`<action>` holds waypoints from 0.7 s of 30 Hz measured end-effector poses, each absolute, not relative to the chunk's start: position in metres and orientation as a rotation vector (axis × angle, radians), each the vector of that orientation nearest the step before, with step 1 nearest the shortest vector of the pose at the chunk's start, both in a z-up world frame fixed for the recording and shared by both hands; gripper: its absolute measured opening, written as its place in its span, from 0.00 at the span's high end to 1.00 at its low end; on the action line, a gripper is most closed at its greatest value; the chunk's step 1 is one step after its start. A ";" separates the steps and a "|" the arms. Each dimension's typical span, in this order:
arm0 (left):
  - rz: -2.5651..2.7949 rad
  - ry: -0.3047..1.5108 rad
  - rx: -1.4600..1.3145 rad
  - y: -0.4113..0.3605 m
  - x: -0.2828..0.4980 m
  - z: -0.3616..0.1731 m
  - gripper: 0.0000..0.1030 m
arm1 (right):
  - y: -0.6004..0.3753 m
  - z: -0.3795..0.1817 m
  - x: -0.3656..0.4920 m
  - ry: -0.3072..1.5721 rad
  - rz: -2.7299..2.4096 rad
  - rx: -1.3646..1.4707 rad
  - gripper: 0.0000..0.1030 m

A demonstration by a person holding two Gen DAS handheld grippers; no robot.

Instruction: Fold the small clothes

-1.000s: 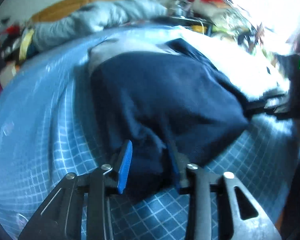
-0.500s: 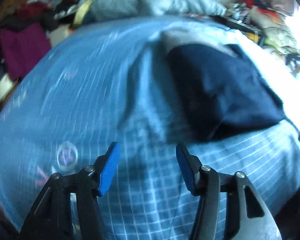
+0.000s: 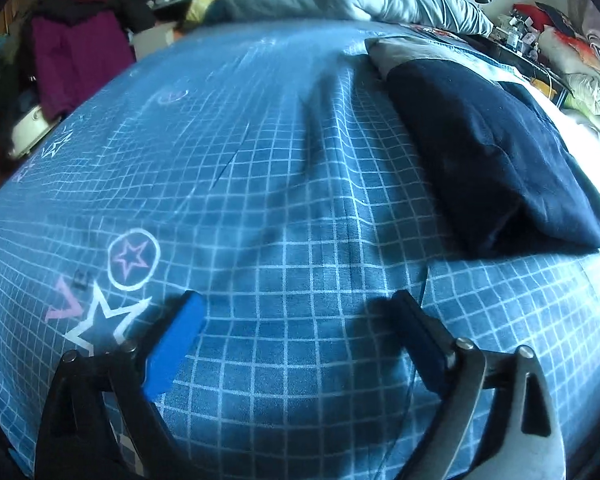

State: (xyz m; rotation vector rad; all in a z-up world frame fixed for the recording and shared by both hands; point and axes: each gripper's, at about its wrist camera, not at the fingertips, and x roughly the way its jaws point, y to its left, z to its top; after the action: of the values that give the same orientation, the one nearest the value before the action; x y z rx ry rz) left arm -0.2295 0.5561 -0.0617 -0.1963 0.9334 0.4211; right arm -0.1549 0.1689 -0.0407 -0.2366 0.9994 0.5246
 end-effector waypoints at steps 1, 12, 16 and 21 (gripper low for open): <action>0.419 0.933 -0.201 0.560 -0.229 -0.063 0.06 | 0.168 -0.041 -0.153 0.997 0.529 -0.228 0.00; 0.411 0.927 -0.219 0.562 -0.230 -0.064 0.05 | 0.167 -0.043 -0.160 0.976 0.525 -0.217 0.00; 0.412 0.927 -0.218 0.563 -0.230 -0.064 0.05 | 0.166 -0.043 -0.162 0.964 0.528 -0.212 0.00; 0.412 0.929 -0.218 0.563 -0.230 -0.064 0.05 | 0.163 -0.044 -0.166 0.955 0.534 -0.203 0.00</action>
State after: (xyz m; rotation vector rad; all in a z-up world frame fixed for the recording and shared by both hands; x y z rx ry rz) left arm -0.2297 0.5626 -0.0641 -0.2179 0.9286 0.4117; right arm -0.1657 0.1634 -0.0439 -0.2027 0.9545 0.5343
